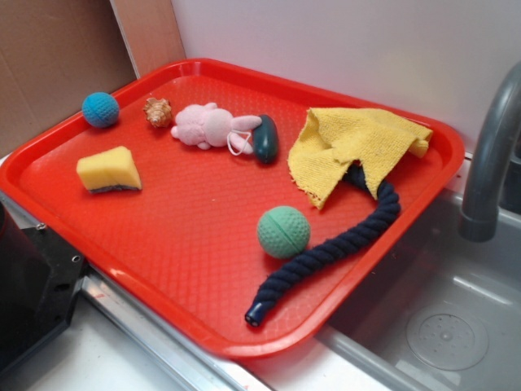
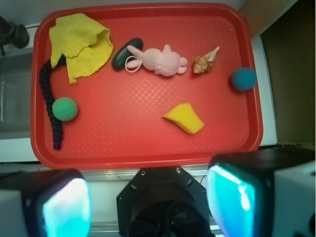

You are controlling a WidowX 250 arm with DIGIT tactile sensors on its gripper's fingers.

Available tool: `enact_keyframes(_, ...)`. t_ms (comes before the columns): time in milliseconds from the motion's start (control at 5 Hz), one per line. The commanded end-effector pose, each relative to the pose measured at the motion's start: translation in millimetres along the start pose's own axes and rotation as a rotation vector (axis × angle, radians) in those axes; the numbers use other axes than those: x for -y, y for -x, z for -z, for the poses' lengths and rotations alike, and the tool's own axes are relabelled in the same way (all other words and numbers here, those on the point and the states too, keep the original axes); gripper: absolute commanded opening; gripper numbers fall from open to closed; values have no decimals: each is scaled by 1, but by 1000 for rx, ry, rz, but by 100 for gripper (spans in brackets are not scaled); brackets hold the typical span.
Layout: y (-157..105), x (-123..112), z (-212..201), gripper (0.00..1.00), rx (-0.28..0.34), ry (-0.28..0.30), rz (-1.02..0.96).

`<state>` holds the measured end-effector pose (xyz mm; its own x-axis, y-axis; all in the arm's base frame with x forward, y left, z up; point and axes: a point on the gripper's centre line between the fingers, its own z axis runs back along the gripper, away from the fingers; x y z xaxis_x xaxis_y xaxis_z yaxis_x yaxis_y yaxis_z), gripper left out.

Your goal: Grab the shell.

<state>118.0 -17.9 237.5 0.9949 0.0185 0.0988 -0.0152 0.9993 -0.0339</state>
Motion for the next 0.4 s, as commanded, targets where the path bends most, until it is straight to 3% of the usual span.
enact_keyframes(0, -68, -62, 58, 100, 34, -72, -318)
enact_keyframes(200, -88, -87, 94, 100, 47, -35, -516)
